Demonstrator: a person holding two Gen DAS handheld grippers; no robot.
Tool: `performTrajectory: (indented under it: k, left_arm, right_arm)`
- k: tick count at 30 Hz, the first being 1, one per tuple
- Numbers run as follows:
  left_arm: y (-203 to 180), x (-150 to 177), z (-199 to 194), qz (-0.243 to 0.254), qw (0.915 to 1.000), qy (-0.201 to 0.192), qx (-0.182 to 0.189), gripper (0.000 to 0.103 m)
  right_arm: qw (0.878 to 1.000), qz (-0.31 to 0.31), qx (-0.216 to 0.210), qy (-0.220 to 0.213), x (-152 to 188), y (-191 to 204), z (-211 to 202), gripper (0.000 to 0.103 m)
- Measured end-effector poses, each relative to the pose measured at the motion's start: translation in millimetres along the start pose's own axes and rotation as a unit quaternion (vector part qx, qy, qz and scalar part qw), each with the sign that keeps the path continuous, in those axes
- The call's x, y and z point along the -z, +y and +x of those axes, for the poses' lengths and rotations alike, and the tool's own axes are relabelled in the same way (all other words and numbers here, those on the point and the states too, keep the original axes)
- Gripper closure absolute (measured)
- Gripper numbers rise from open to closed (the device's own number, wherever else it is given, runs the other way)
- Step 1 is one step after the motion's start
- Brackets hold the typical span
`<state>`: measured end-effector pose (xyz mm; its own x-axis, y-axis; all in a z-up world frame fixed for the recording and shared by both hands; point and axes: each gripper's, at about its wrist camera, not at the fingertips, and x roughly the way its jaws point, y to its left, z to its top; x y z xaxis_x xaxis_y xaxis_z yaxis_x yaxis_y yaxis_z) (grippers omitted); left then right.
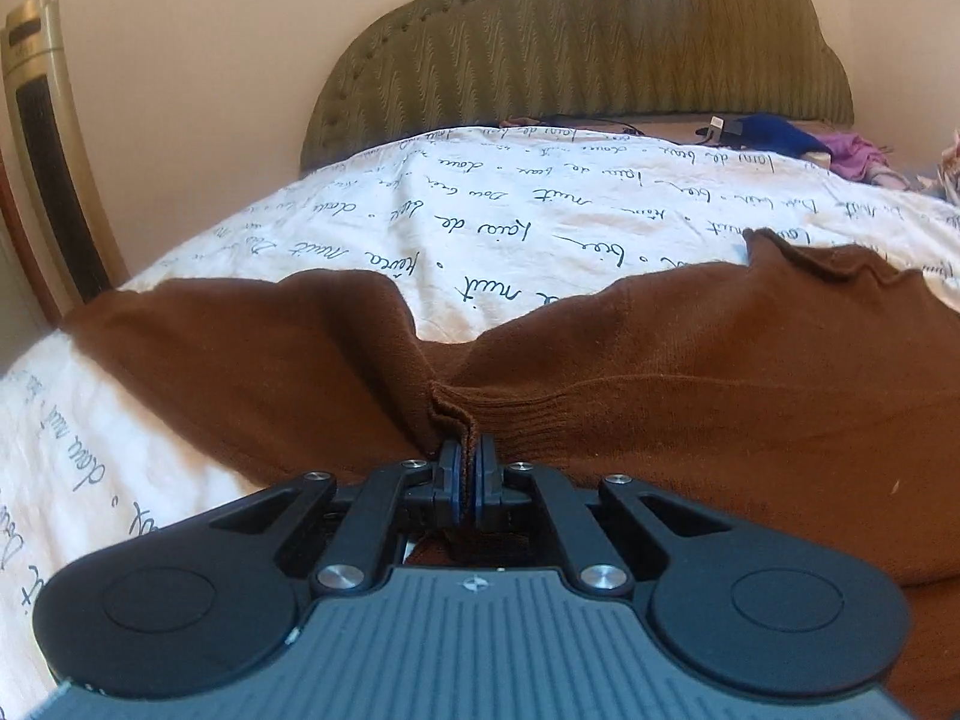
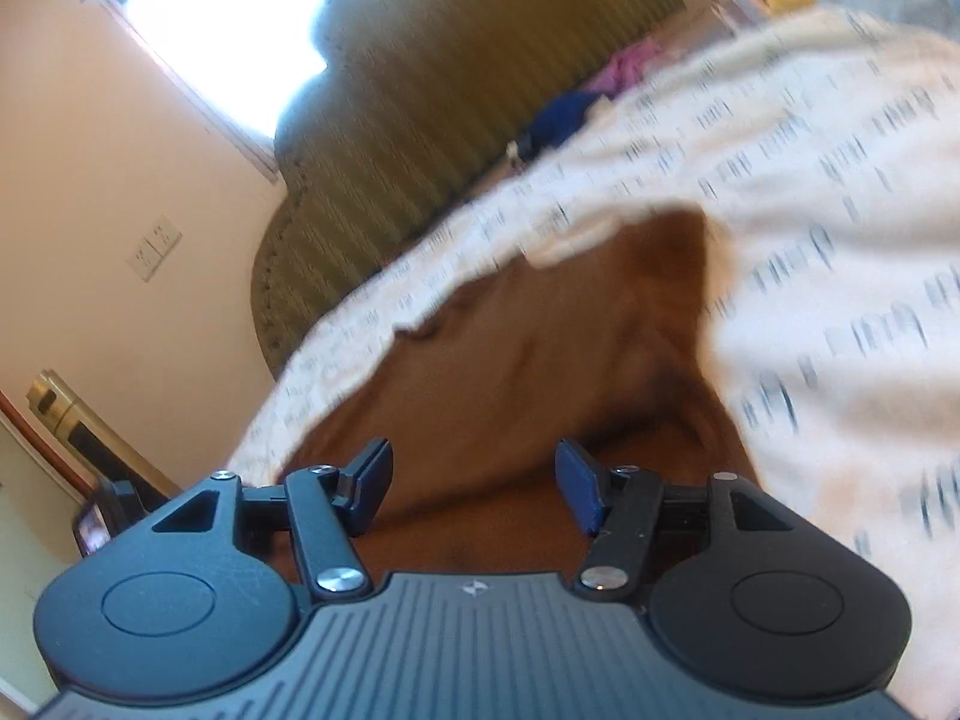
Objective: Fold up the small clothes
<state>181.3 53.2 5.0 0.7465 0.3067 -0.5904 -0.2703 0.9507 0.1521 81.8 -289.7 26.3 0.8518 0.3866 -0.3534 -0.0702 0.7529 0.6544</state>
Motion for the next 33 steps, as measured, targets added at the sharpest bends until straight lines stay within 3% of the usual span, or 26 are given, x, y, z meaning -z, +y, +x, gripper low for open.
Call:
performTrajectory:
  k: [1,2,4,6,8,9,13,16,18,20,22,26,33]
  left_arm:
    - [-2,1,-1,0.003,1.0000,0.000,-0.001,0.099]
    - [-2,2,-1,0.004,1.0000,0.001,-0.001,0.099]
    - [-1,2,2,0.001,1.0000,0.002,0.003,0.099]
    - [1,2,4,-0.004,1.0000,0.004,0.008,0.099]
    - [3,2,6,-0.007,0.9999,0.005,0.014,0.099]
    - [4,2,7,-0.008,0.9998,0.005,0.017,0.099]
    - [15,-3,3,-0.024,0.9987,0.007,0.045,0.097]
    - [48,-6,-13,-0.074,0.9927,-0.005,0.095,0.063]
    - [77,-7,-26,-0.096,0.9912,-0.029,0.086,0.035]
    - [109,-9,-34,-0.116,0.9893,-0.053,0.071,0.034]
    - [146,-13,-32,-0.151,0.9854,-0.054,0.057,0.035]
    - [215,-17,-20,-0.248,0.9670,-0.044,0.038,0.035]
    - [302,-22,10,-0.380,0.9232,-0.049,0.027,0.030]
  right_arm:
    - [1.000,-0.008,0.008,-0.005,-13,4,11,0.026]
    - [0.999,-0.020,0.027,-0.001,-24,6,26,0.020]
    - [0.995,-0.047,0.082,0.032,-39,3,62,0.020]
    - [0.983,-0.062,0.153,0.079,-39,-13,96,0.020]
    - [0.979,-0.126,0.157,0.038,-25,-25,100,0.021]
    - [0.980,-0.129,0.152,0.027,-20,-29,98,0.021]
    - [0.975,-0.148,0.164,0.034,-15,-24,102,0.021]
    - [0.966,-0.178,0.181,0.039,-11,-17,105,0.021]
    - [0.964,-0.186,0.186,0.040,-9,-15,105,0.020]
    - [0.965,-0.184,0.184,0.039,-10,-15,106,0.020]
    - [0.966,-0.181,0.181,0.038,-8,-14,105,0.020]
    - [0.967,-0.178,0.181,0.035,-8,-14,104,0.020]
    - [0.967,-0.178,0.181,0.034,-8,-14,103,0.020]
